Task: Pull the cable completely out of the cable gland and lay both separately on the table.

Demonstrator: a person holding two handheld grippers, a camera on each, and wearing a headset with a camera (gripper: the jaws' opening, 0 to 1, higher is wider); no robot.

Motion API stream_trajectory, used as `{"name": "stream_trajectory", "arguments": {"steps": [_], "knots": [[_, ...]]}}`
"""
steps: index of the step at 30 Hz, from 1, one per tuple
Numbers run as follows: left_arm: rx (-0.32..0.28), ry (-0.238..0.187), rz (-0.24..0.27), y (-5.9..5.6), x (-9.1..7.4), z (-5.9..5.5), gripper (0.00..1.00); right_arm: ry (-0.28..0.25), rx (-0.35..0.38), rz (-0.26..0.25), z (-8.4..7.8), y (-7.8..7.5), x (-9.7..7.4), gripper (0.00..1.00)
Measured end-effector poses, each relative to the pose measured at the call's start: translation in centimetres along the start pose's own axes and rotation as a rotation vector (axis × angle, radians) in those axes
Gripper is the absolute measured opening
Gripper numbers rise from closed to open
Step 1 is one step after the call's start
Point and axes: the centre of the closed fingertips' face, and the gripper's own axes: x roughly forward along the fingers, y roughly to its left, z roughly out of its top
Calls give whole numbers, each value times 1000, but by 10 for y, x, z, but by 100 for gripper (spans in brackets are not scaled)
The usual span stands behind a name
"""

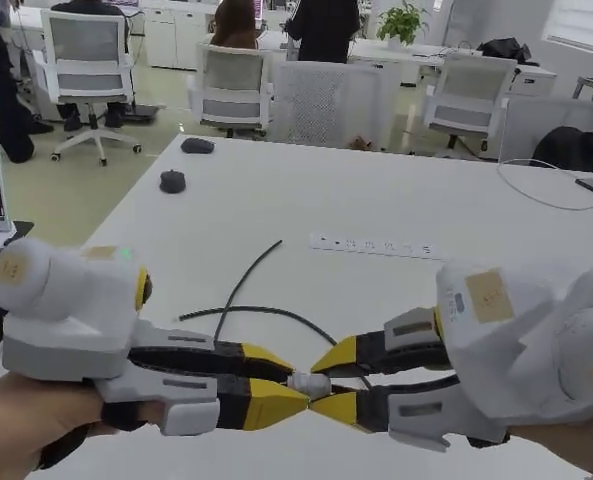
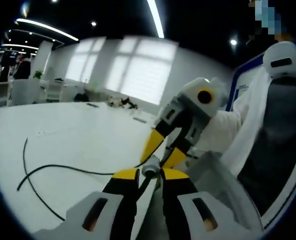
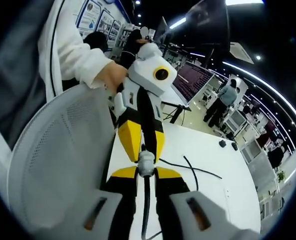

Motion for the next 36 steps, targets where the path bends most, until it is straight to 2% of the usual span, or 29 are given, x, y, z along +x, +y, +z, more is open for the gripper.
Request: {"name": "stream_trajectory", "arguments": {"steps": [5, 6, 7, 8, 9, 10, 11, 12, 13, 15, 16, 17, 18, 21, 24, 27, 29, 31, 36], "knots": [[49, -27, -5, -4, -3, 8, 16, -2, -27, -14, 7, -2, -4, 11], [62, -40, -13, -6, -5, 11, 16, -19, -16, -13, 10, -3, -6, 11], [51, -44, -19, -6, -6, 12, 16, -47, 9, -3, 13, -3, -6, 12], [8, -71, -27, -7, -8, 18, 15, -93, 44, -6, 18, -6, -8, 12], [-3, -90, -32, -6, -9, 22, 15, -129, 77, -1, 22, -8, -11, 12], [24, -105, -37, -7, -12, 25, 15, -185, 174, 28, 27, -10, -15, 13], [41, -114, -37, -8, -14, 28, 15, -218, 266, 24, 30, -16, -19, 15], [49, -115, -38, -9, -15, 29, 15, -261, 323, 14, 33, -23, -23, 21], [84, -126, -48, -12, -18, 33, 15, -323, 386, 38, 39, -27, -29, 26], [159, -161, -64, -18, -21, 41, 15, -387, 461, 63, 43, -34, -38, 23], [171, -174, -66, -20, -23, 44, 15, -419, 495, 91, 46, -34, -42, 21], [159, -177, -69, -22, -25, 45, 15, -460, 557, 125, 51, -34, -46, 20], [168, -184, -65, -21, -26, 48, 15, -478, 581, 157, 54, -32, -49, 21], [193, -199, -53, -20, -29, 54, 15, -473, 583, 177, 53, -29, -48, 23], [215, -192, -49, -21, -28, 57, 15, -477, 591, 185, 54, -25, -42, 24], [234, -176, -47, -23, -25, 57, 15, -485, 613, 203, 56, -22, -36, 21], [240, -168, -48, -23, -25, 57, 15, -482, 614, 204, 54, -20, -33, 16], [244, -164, -40, -22, -25, 56, 15, -503, 632, 227, 57, -17, -33, 12], [247, -156, -47, -23, -25, 54, 15, -502, 629, 234, 58, -13, -31, 11]]}}
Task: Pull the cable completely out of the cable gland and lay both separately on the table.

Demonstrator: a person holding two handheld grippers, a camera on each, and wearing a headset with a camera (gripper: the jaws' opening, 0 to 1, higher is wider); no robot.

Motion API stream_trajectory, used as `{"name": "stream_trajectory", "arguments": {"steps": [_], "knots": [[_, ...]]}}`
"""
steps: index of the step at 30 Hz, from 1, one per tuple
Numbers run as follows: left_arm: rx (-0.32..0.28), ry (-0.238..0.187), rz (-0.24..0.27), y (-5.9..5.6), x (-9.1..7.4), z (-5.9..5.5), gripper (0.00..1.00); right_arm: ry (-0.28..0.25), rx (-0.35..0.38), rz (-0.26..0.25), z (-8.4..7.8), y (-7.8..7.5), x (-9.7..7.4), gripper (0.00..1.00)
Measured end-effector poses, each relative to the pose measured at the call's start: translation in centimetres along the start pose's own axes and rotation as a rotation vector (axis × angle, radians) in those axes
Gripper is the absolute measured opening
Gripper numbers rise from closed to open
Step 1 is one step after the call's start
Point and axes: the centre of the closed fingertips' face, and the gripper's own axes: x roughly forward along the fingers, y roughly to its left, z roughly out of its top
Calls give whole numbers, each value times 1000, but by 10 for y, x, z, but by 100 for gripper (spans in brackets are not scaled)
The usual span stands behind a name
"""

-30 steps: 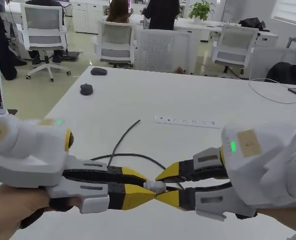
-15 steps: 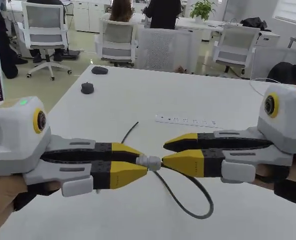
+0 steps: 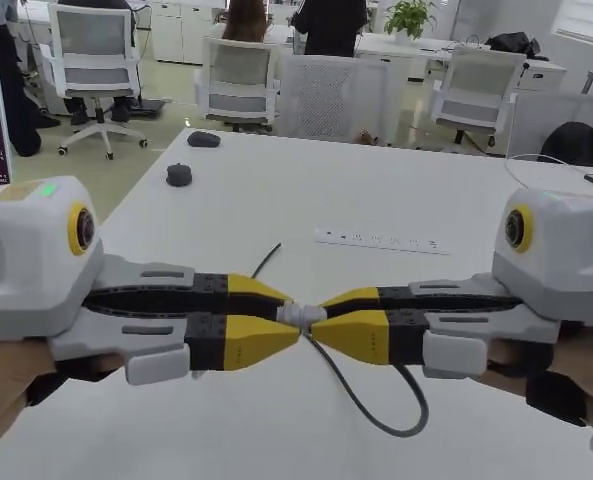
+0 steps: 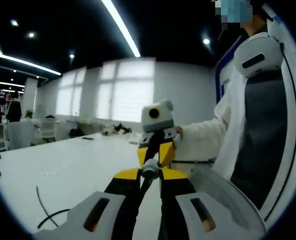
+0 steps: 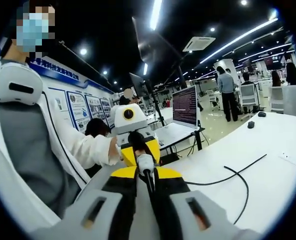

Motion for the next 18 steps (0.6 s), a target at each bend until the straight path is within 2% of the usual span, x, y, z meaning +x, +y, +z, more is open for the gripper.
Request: {"name": "stream_trajectory", "arguments": {"steps": [3, 4, 5, 7, 10, 12, 13, 15, 17, 18], "knots": [[-16, 13, -2, 0, 1, -1, 15, 7, -15, 1, -1, 1, 0, 11], [-45, 23, -3, 0, 1, -2, 15, 14, -28, 0, -2, 1, 0, 10], [-105, 33, -10, -1, 1, -3, 15, 19, -38, 1, -3, 2, 0, 10], [-101, 23, -15, 0, 0, -2, 15, 19, -66, 1, -2, 2, 0, 10], [-160, 8, -18, 1, 0, 0, 15, 10, -113, 0, 0, 3, -1, 10], [-201, 11, -25, 1, 0, -1, 15, 21, -217, -1, 1, 3, -2, 9], [-235, 13, -31, 0, 0, -1, 15, 35, -308, -3, 0, 3, -1, 9], [-292, 9, -44, -1, 0, -2, 15, 42, -379, 0, 0, 6, -1, 9], [-314, -1, -45, 0, -1, -3, 15, 40, -403, -2, 0, 6, -1, 9], [-332, 0, -49, 0, -2, -3, 15, 42, -443, -1, 0, 6, 0, 9]]}}
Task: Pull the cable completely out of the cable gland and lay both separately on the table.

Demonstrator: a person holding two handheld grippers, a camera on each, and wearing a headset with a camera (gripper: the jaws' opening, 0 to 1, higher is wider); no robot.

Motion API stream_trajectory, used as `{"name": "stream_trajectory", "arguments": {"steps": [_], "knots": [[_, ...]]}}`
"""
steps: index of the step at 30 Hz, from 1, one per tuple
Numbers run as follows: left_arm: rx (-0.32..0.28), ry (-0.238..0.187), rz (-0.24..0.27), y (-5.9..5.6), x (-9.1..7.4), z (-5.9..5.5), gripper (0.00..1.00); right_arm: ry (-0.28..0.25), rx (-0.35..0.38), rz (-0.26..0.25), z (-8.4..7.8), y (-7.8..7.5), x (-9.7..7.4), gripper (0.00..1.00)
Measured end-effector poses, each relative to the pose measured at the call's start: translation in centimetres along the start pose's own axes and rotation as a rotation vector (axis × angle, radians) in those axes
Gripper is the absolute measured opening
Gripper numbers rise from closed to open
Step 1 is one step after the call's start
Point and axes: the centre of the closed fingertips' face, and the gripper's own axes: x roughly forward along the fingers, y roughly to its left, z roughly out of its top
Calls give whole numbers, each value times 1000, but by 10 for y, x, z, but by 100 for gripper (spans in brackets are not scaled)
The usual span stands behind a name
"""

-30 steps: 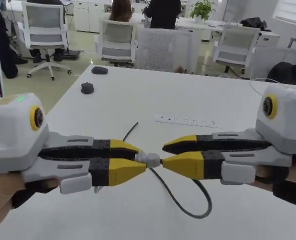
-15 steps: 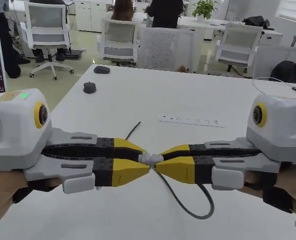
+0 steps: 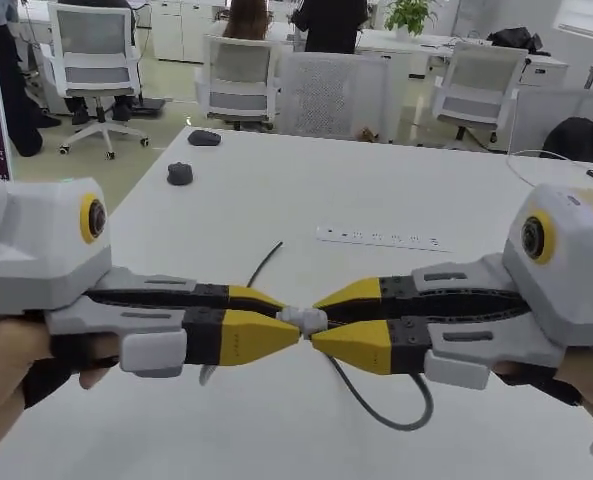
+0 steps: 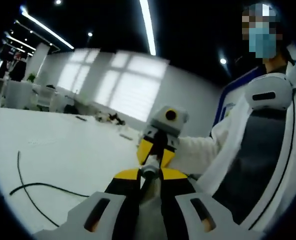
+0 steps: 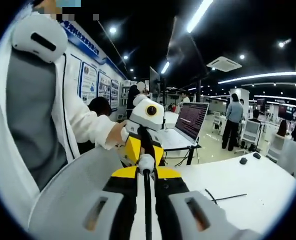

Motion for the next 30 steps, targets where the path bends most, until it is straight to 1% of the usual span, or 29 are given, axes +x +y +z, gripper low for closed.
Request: {"name": "stream_trajectory", "arguments": {"steps": [2, 5, 7, 8, 9, 10, 11, 12, 13, 14, 15, 16, 17, 18, 19, 20, 21, 23, 25, 27, 30], "knots": [[2, 0, 1, 0, 0, 0, 15, 4, 10, -1, -1, 0, 0, 10], [-4, 6, 2, 0, 0, -1, 15, 2, -6, 0, -2, -1, 0, 10], [7, 14, 4, 0, 0, -2, 15, 4, -7, 1, -4, -1, 0, 10], [21, 16, 4, 0, 1, -3, 15, 4, -5, 3, -4, -1, 0, 11], [73, 10, 20, 1, 1, -1, 15, 4, 18, 1, -5, -3, 0, 11], [116, 5, 28, 2, 1, 1, 15, -4, 62, -6, -5, -5, -1, 11], [157, 4, 29, 1, 2, 2, 15, -28, 164, 4, -4, -6, -2, 12], [208, 2, 36, 0, 2, 4, 15, -38, 232, 14, -4, -6, -3, 15], [225, 1, 41, 0, 1, 5, 15, -52, 360, 2, -4, -10, -4, 23], [271, -4, 56, 0, 1, 8, 15, -62, 404, -3, -4, -12, -4, 31], [297, -11, 62, -1, 0, 10, 15, -74, 436, 4, -3, -12, -5, 34], [331, -26, 69, -1, -1, 14, 15, -88, 443, 24, -2, -10, -6, 31], [347, -30, 70, -2, -1, 16, 15, -96, 448, 16, -1, -11, -6, 26], [370, -29, 77, -2, -2, 18, 15, -116, 485, 13, 1, -13, -7, 24], [385, -27, 79, -3, -2, 19, 15, -131, 515, 20, 4, -13, -7, 26], [399, -20, 82, -3, -3, 19, 15, -147, 562, 32, 7, -12, -7, 26], [408, -17, 83, -3, -2, 19, 15, -163, 572, 41, 10, -11, -7, 25], [426, -12, 80, -5, -1, 20, 15, -171, 574, 41, 12, -12, -7, 23], [444, -6, 78, -7, 0, 19, 15, -184, 596, 46, 15, -12, -6, 20], [460, 0, 75, -8, 2, 18, 15, -181, 602, 49, 14, -12, -5, 17], [468, 5, 72, -9, 3, 17, 15, -173, 604, 46, 12, -12, -5, 13]]}}
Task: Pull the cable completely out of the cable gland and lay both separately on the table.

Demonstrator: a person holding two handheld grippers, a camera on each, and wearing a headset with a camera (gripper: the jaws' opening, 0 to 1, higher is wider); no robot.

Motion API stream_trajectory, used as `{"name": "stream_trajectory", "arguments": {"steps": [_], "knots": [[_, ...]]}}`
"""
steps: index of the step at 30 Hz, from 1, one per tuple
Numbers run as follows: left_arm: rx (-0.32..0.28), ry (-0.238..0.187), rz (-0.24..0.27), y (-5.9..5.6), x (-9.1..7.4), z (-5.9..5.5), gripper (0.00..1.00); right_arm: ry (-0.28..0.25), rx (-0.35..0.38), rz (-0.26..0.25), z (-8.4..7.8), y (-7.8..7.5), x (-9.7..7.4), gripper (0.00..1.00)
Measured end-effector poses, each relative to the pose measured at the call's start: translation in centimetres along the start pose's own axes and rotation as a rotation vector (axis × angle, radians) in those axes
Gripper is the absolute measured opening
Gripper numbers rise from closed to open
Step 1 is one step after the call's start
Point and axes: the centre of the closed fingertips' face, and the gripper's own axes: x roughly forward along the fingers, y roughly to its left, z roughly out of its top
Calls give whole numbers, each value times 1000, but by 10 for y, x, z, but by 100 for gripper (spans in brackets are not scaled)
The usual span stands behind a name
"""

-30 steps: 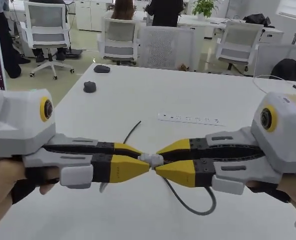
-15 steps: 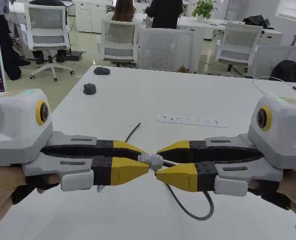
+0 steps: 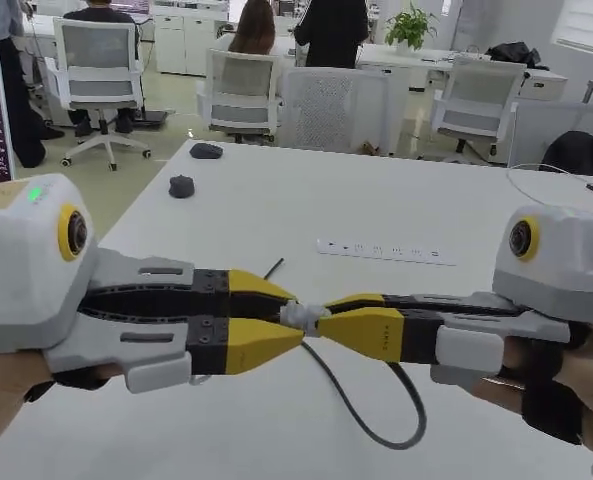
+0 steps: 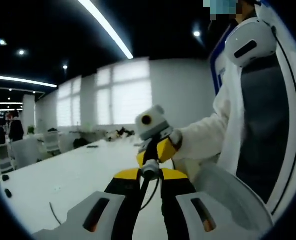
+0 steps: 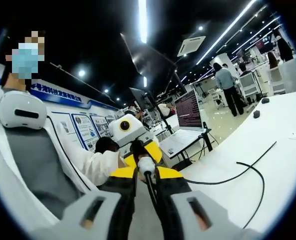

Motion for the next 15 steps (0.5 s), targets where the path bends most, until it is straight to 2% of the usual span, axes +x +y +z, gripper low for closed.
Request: {"name": "stream_trajectory", "arguments": {"steps": [9, 13, 15], "knots": [[49, 6, 12, 4, 1, 2, 15, -2, -3, -5, 1, -1, 0, 12], [32, -8, 6, 5, 0, 5, 15, 3, -33, 3, 4, 2, 0, 11], [-33, -5, 2, 6, 0, 3, 15, 21, -95, -5, 3, 1, 1, 11]]}}
